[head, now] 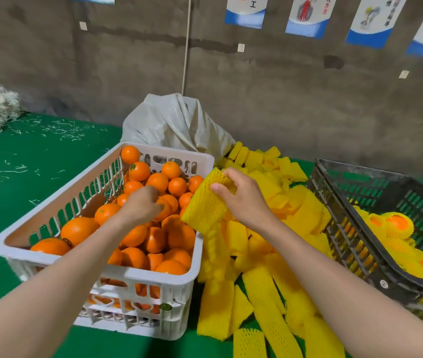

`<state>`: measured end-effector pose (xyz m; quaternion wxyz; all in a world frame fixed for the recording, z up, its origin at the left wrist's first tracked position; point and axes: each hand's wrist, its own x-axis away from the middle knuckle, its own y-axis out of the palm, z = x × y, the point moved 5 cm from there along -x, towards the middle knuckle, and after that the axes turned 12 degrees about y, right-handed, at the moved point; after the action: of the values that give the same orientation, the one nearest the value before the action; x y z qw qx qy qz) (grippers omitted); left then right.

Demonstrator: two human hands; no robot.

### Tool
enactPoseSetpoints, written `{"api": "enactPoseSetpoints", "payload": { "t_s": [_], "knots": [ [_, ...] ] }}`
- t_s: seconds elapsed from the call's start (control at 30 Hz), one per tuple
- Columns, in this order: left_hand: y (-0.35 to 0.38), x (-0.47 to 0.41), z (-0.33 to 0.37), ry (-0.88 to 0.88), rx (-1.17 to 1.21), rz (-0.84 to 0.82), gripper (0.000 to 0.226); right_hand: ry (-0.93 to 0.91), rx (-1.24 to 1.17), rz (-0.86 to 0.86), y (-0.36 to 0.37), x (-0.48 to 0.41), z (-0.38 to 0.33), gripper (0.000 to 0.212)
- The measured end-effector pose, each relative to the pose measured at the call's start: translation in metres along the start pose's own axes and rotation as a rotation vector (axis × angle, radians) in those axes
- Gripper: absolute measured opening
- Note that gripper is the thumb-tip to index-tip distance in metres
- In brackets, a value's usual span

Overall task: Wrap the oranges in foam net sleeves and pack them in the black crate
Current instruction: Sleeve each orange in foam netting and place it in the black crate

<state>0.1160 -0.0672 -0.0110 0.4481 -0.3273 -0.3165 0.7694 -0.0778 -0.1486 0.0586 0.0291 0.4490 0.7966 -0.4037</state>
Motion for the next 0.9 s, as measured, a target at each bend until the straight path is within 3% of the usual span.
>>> {"api": "enactPoseSetpoints", "payload": {
  "t_s": [0.07, 0.13, 0.23, 0.4, 0.47, 0.6, 0.67, 0.8, 0.9],
  "knots": [
    [0.011, 0.005, -0.037, -0.129, -0.343, -0.309, 0.029, -0.013, 0.011, -0.030, 0.010, -0.001, -0.006, 0.017],
    [0.021, 0.011, -0.058, -0.157, -0.492, -0.464, 0.048, -0.030, 0.022, -0.056, 0.017, -0.002, -0.012, 0.016],
    [0.027, 0.012, -0.062, -0.109, -0.594, -0.476, 0.060, -0.043, 0.028, -0.078, 0.021, -0.003, -0.017, 0.015],
    [0.018, 0.008, -0.050, -0.069, -0.655, -0.330, 0.039, -0.053, 0.035, -0.114, 0.020, 0.000, -0.022, 0.015],
    [0.010, 0.006, -0.042, -0.055, -0.444, -0.166, 0.046, -0.040, 0.031, -0.148, 0.019, 0.001, -0.023, 0.014],
    [0.000, 0.006, -0.006, 0.069, 0.435, 0.121, 0.055, -0.063, 0.086, -0.101, 0.013, 0.008, -0.024, 0.012],
    [0.000, 0.012, 0.014, 0.080, 0.725, 0.148, 0.059, -0.066, 0.116, -0.057, 0.006, 0.012, -0.025, 0.013],
    [0.005, 0.022, 0.045, 0.036, 1.115, 0.142, 0.053, 0.063, -0.171, -0.348, 0.002, 0.026, -0.021, 0.009],
    [0.011, 0.030, 0.073, 0.013, 1.399, 0.097, 0.052, 0.141, -0.333, -0.413, -0.003, 0.036, -0.017, 0.016]
  ]
}}
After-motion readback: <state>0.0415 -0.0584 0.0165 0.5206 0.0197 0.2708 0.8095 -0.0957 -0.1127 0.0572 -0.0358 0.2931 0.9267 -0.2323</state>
